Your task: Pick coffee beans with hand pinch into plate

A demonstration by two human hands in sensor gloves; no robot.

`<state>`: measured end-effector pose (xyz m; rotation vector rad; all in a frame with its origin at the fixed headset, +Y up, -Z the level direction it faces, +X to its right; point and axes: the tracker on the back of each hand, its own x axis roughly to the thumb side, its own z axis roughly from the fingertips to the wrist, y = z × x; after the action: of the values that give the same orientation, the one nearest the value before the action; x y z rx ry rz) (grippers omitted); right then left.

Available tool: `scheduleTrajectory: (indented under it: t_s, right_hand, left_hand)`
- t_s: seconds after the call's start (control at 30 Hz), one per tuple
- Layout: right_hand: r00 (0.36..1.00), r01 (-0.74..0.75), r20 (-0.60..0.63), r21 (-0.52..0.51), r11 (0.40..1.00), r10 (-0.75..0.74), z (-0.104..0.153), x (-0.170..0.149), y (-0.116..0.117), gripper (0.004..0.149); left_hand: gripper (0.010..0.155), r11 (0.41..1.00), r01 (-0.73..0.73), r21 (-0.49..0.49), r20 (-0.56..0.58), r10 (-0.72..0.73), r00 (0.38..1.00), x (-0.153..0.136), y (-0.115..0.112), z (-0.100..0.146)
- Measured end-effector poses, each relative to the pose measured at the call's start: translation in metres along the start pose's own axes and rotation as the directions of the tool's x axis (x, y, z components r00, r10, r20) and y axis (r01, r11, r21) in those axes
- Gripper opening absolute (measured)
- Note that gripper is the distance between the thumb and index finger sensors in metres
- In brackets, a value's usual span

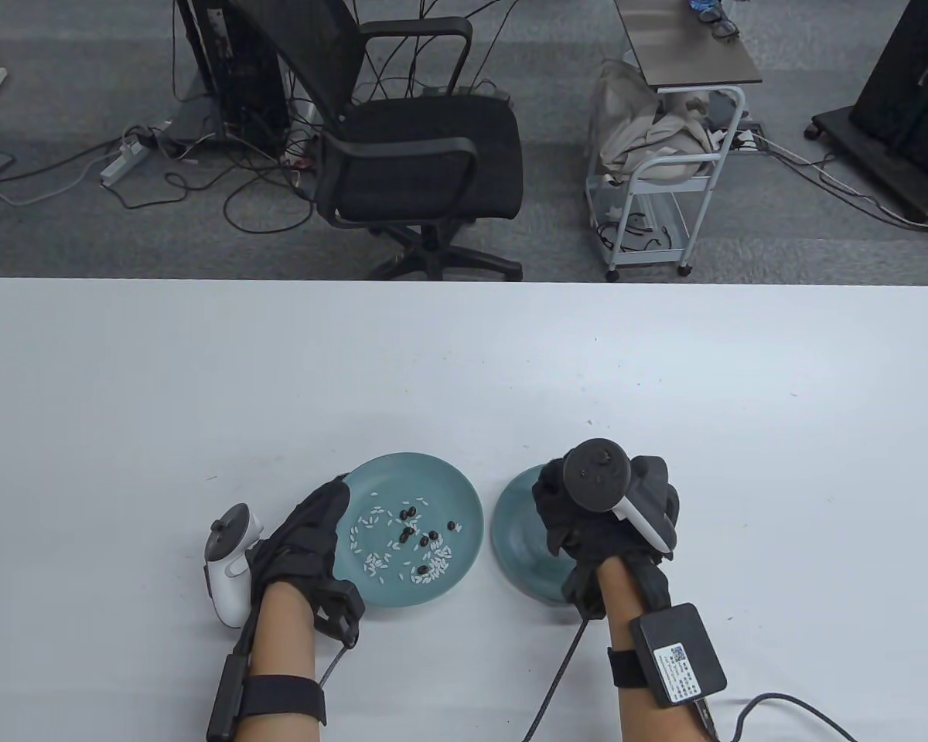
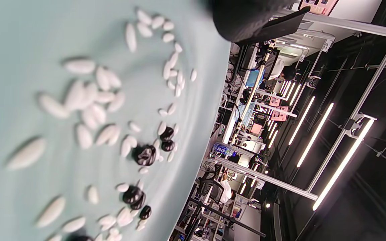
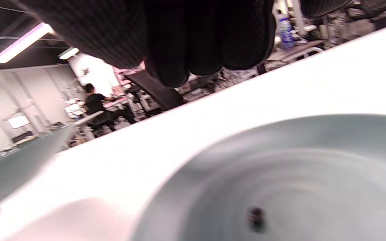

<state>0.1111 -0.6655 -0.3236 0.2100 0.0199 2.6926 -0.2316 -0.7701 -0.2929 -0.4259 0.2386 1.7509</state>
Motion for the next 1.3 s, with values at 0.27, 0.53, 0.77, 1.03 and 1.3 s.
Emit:
scheduleTrajectory:
  t_s: [0.27,0.53,0.77,1.03,1.3]
  right_hand:
    - [0.953,-0.211,0.236,0.069,0.975,0.189,0.017,0.085,0.029,0.044]
    - [0.904,-0.308,0.334,0.076,0.948,0.267,0.026,0.118,0.054,0.044]
    - [0.896,-0.28,0.371,0.045,0.959,0.244,0.023,0.125,0.06,0.041]
    - [0.834,-0.412,0.408,0.015,0.911,0.37,0.026,0.134,0.081,0.041]
    - [0.812,-0.461,0.404,0.002,0.887,0.421,0.028,0.135,0.088,0.04]
  left_hand:
    - [0.055,0.996,0.075,-0.044,-0.029,-0.076,0.997,0.0,-0.004,-0.001]
    - [0.055,0.992,0.081,-0.1,-0.032,-0.085,0.996,0.002,-0.007,-0.003]
    - [0.055,0.989,0.081,-0.121,-0.049,-0.088,0.995,0.002,-0.007,-0.004]
    - [0.055,0.987,0.077,-0.142,-0.049,-0.085,0.995,0.002,-0.009,-0.005]
    - [0.056,0.983,0.021,-0.184,-0.066,-0.034,0.997,-0.004,-0.012,-0.008]
